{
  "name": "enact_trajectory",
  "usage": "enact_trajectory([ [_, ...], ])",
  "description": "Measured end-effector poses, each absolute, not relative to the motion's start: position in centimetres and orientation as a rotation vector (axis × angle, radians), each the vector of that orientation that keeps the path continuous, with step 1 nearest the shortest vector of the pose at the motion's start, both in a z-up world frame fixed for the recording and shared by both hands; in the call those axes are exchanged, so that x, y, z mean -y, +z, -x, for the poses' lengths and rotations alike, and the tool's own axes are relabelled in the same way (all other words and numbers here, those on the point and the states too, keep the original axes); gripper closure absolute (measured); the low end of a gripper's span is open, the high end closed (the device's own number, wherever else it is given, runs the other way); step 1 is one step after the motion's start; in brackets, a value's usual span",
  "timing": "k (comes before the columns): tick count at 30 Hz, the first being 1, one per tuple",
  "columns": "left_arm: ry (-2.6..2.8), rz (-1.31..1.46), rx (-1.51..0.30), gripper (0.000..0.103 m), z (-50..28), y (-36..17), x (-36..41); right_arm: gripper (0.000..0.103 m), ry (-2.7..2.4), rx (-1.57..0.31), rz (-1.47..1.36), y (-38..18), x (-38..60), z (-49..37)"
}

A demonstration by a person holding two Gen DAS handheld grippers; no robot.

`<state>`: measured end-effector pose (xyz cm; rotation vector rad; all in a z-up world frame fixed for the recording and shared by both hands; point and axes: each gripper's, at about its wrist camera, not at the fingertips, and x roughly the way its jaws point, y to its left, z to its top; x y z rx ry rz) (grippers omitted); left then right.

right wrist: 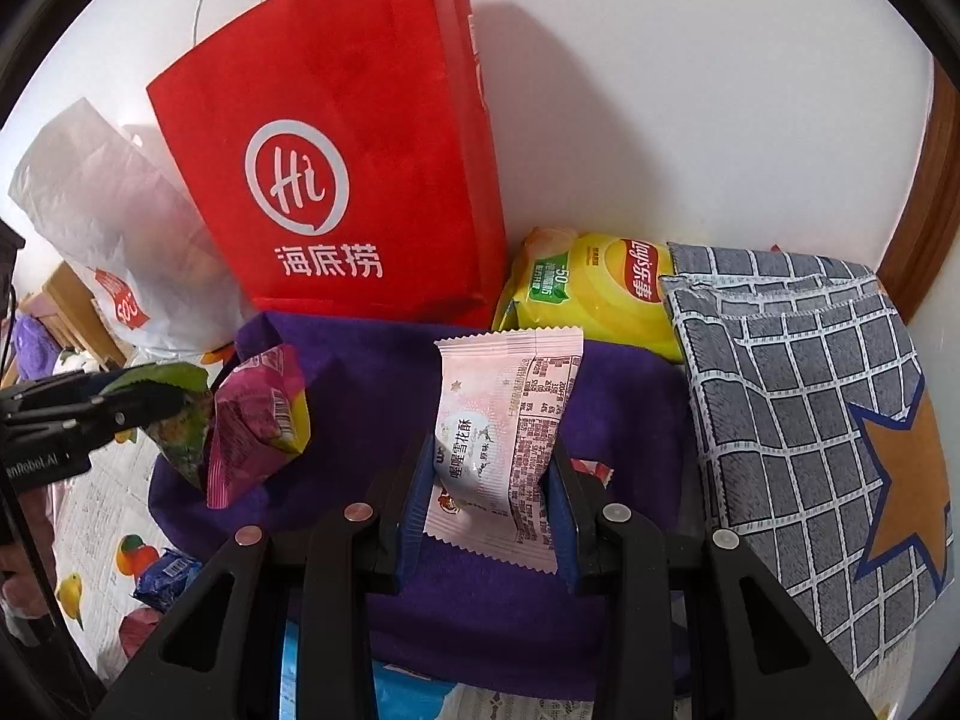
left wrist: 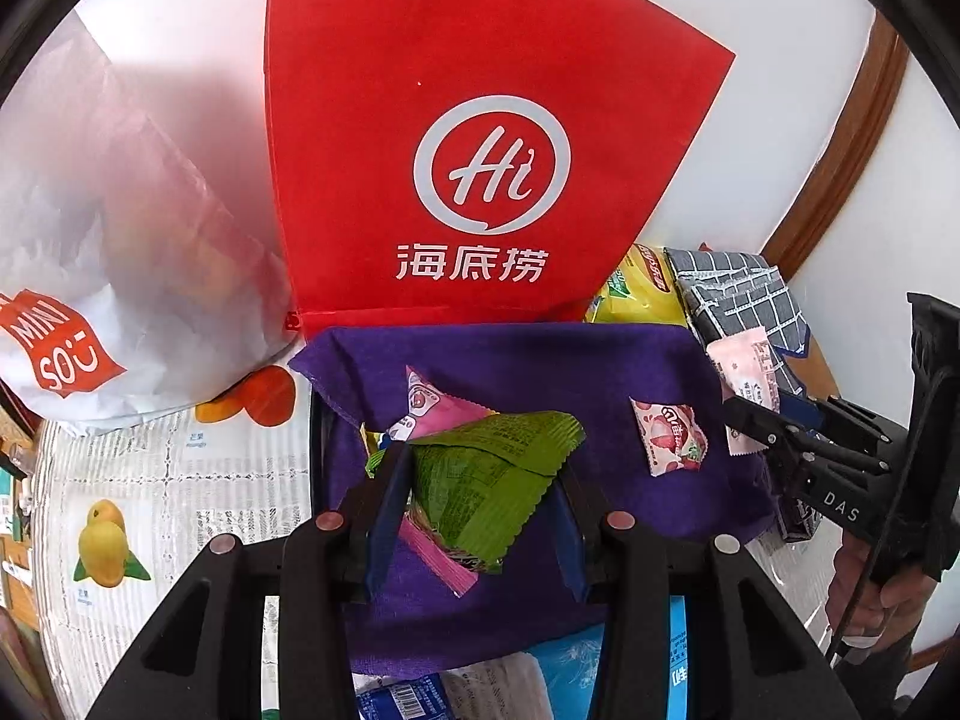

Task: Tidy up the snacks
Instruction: 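Carry the green bag with left tool while right tool carries biscuit packet over towel, then open right tool dropping biscuit packet while left tool releases green bag onto towel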

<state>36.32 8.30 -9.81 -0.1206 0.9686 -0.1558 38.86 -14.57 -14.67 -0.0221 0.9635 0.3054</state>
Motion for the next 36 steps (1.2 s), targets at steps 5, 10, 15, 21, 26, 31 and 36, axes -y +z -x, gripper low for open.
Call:
enact_trajectory([
  [5, -0.156, 0.121, -0.978, 0.062, -36.4, -10.1, -8.1, 0.067, 0.315, -0.978, 0.043, -14.9, 14.3, -38.9],
  [10, -0.159, 0.124, -0.983, 0.062, -36.5, -10.1, -8.1, 0.067, 0.315, -0.991, 0.055, -15.2, 14.3, -39.1],
  [15, -0.159, 0.125, -0.988, 0.062, -36.6, -10.3, -8.1, 0.067, 0.318, -1.004, 0.062, -15.6, 14.3, -39.2],
  [21, -0.166, 0.146, -0.989, 0.062, -36.6, -10.2, -8.7, 0.067, 0.32, -1.022, 0.063, -15.9, 14.5, -39.4],
  [26, -0.179, 0.168, -1.0, 0.062, -36.6, -10.4, -8.9, 0.067, 0.306, -1.033, 0.055, -16.0, 14.8, -39.6],
  [31, -0.205, 0.143, -1.024, 0.062, -36.7, -11.1, -7.7, 0.067, 0.325, -1.055, 0.072, -16.6, 14.3, -39.6],
  [36, -0.194, 0.109, -1.05, 0.062, -36.8, -11.7, -7.1, 0.067, 0.372, -1.1, 0.074, -17.6, 13.2, -39.6],
])
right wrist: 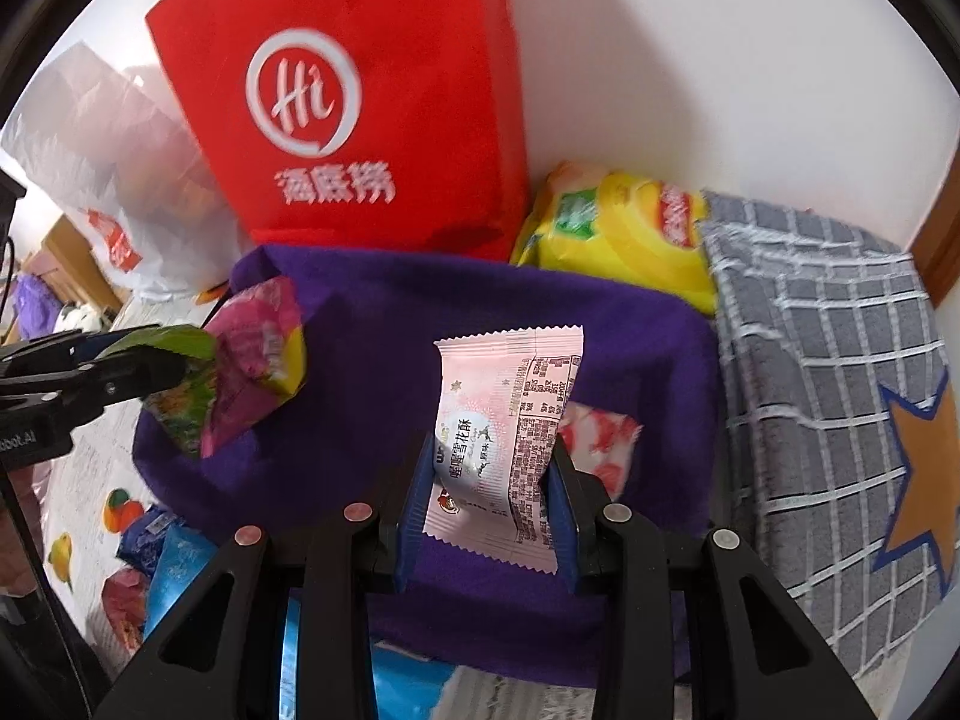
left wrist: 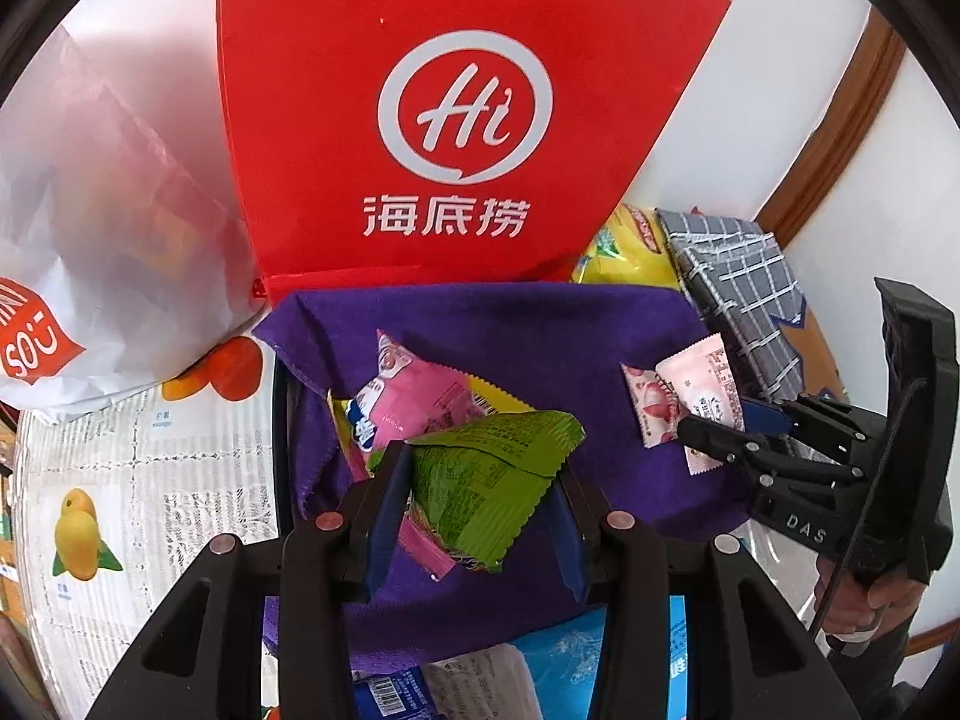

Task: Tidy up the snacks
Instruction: 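Open right tool dropping biscuit packet while left tool releases green bag onto towel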

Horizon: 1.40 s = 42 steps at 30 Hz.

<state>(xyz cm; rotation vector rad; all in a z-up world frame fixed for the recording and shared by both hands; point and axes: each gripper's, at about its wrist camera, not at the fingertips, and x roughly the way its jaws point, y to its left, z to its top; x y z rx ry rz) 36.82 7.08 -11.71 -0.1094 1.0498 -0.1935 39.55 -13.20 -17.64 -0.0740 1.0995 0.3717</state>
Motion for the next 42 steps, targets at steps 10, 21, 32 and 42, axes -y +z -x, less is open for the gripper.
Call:
enact_trajectory([
  [10, -0.186, 0.095, -1.078, 0.062, -37.2, -12.4, -7.0, 0.065, 0.381, -1.145, 0.098, -18.8, 12.4, -39.5],
  [21, -0.198, 0.084, -1.089, 0.062, -37.4, -12.7, -6.7, 0.039, 0.376, -1.064, 0.086, -16.3, 12.8, -38.8],
  [32, -0.224, 0.092, -1.1, 0.056, -37.1, -12.4, -6.2, 0.029, 0.321, -0.994, 0.067, -13.5, 12.4, -36.6],
  [42, -0.234, 0.091, -1.066, 0.038, -35.5, -9.6, -5.3, 0.028, 0.148, -0.989, 0.094, -11.9, 14.1, -32.7],
])
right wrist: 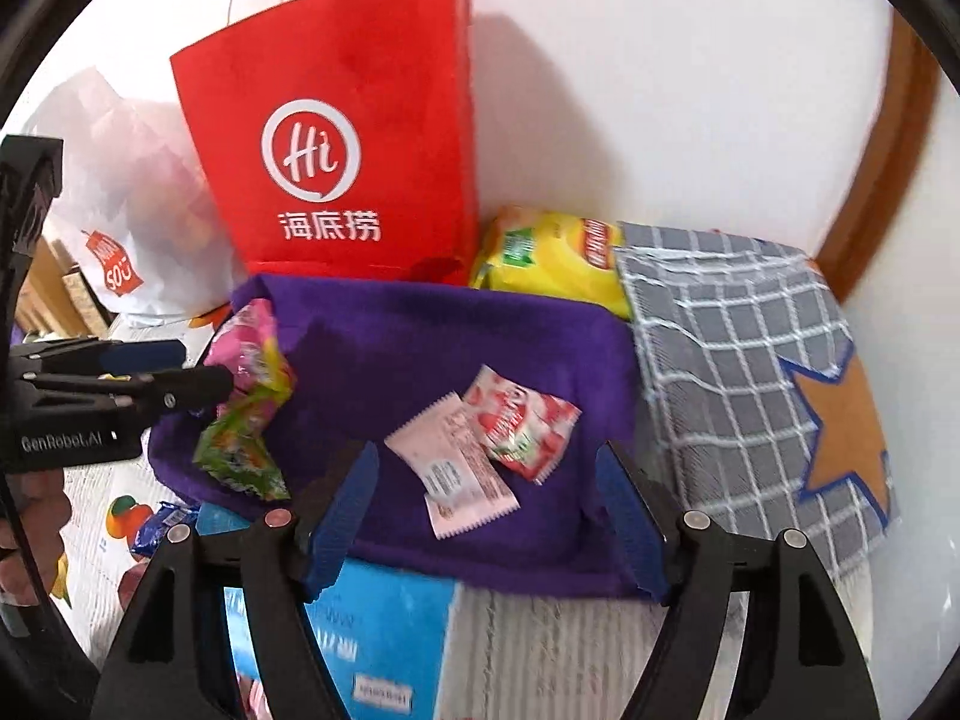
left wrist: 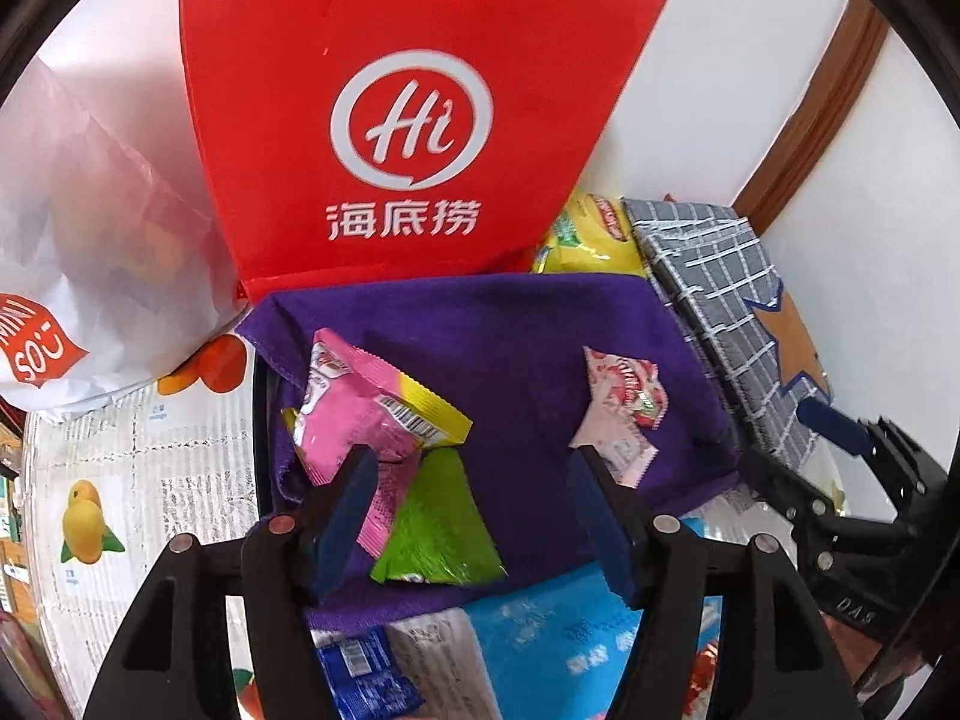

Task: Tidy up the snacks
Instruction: 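Open right tool dropping biscuit packet while left tool releases green bag onto towel, then withdraw both tools from the purple towel back toward the snack pile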

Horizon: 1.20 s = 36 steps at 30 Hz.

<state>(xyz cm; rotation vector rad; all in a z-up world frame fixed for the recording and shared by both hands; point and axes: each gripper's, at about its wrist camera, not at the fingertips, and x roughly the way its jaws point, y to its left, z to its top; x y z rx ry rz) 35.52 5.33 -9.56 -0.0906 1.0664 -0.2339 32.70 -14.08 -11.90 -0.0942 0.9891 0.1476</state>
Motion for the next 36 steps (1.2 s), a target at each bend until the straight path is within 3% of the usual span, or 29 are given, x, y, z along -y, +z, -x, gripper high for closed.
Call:
enact_trajectory([
  [4, -0.247, 0.054, -1.031, 0.03, -34.4, -8.0, -4.6, 0.028, 0.105, -0.967, 0.102, -10.7, 14.7, -30.4],
  [15, -0.281, 0.015, -0.943, 0.03, -30.3, -4.5, -3.9, 0.028, 0.098, -0.908, 0.045, -8.7, 16.3, -23.6],
  [36, -0.192, 0.053, -0.973, 0.03, -22.0, -6.1, -8.8, 0.028, 0.117, -0.906, -0.034, -9.9, 14.6, -17.6],
])
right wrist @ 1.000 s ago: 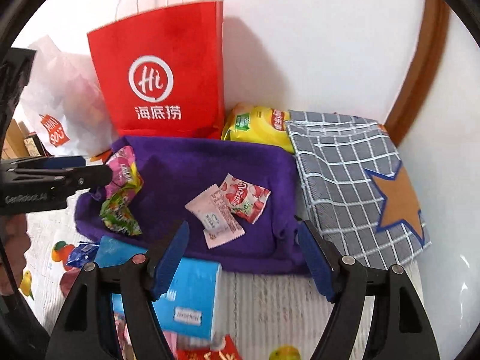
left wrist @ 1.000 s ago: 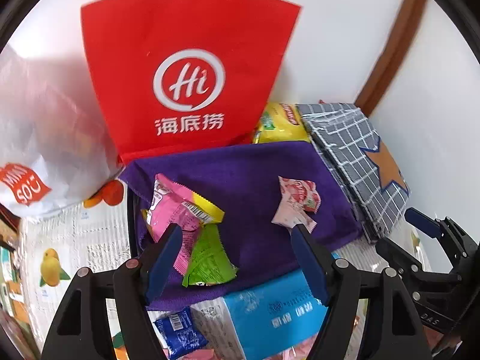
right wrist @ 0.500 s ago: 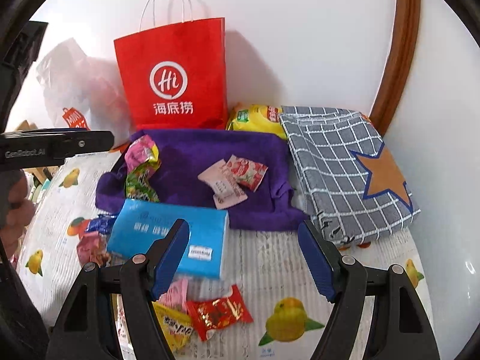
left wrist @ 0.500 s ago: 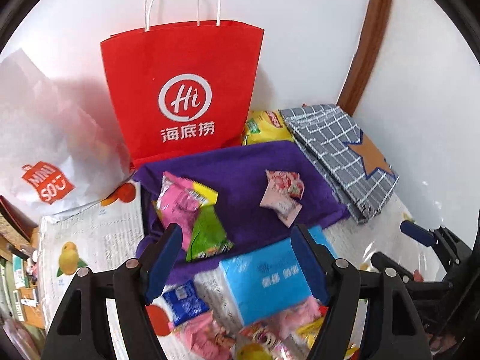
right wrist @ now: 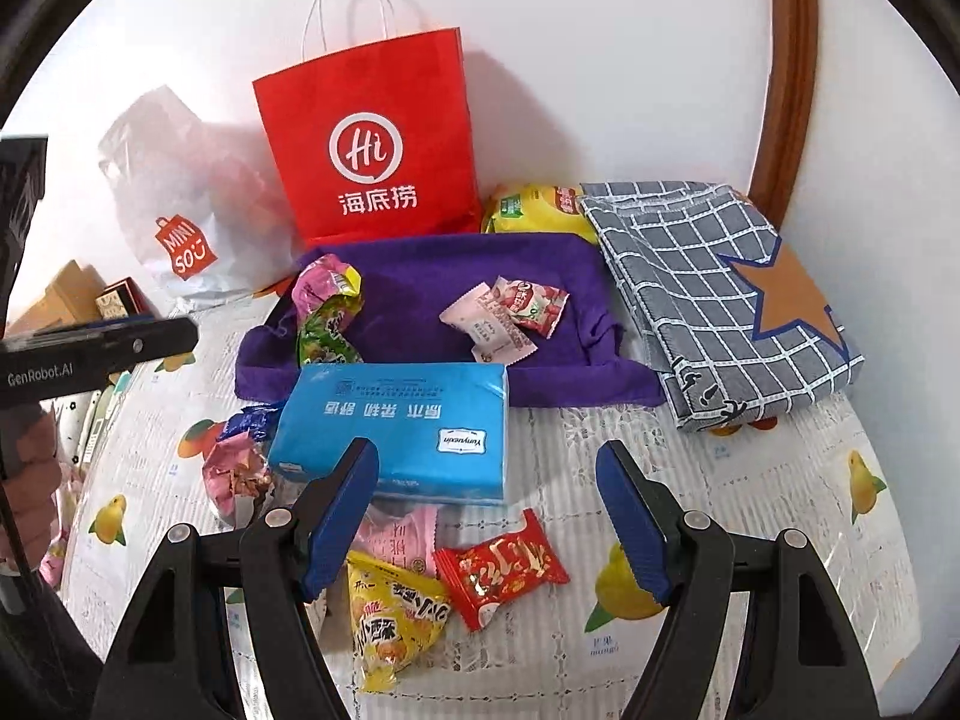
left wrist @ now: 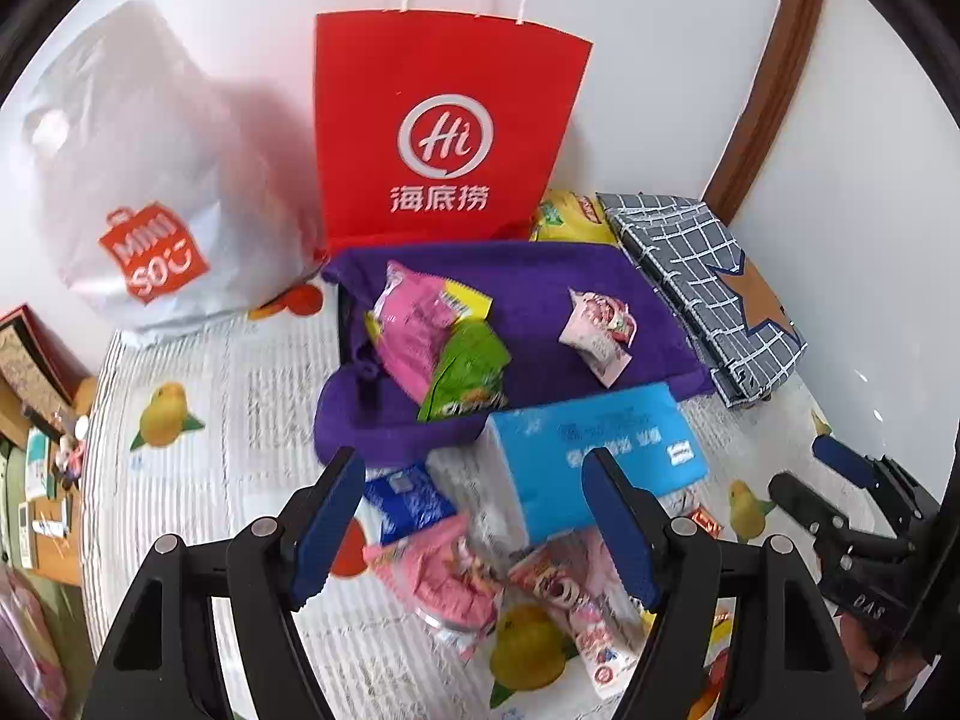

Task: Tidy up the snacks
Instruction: 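Withdraw both tools from the purple towel back toward the snack pile, then grasp the pink striped wafer bag with left tool while right tool grasps red candy packet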

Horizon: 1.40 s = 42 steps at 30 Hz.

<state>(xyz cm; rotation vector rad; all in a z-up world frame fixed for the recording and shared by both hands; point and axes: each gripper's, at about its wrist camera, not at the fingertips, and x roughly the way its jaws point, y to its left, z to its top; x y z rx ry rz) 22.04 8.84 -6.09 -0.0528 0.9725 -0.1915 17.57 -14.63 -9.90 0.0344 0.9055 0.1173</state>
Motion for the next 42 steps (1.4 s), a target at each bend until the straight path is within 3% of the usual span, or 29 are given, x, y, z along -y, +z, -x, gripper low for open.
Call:
enact_trajectory([
  [20, -0.093, 0.143, -1.044, 0.03, -17.4, -11.0, -13.4, 0.03, 0.161, -0.975, -0.02, -13.1, 14.2, -15.8],
  [29, -0.107, 0.151, -1.073, 0.03, -16.5, -12.6, -13.5, 0.042, 0.163, -1.091, 0.009, -17.8, 15.4, -17.3],
  [37, -0.117, 0.163, -1.088, 0.03, -16.8, -13.4, -13.3, 0.042, 0.242, -1.15, 0.021, -20.4, 15.5, -18.1],
  [42, -0.124, 0.154, -1.092, 0.03, -17.0, -13.7, -13.0, 0.03, 0.268, -1.15, 0.013, -21.4, 15.6, -18.9],
])
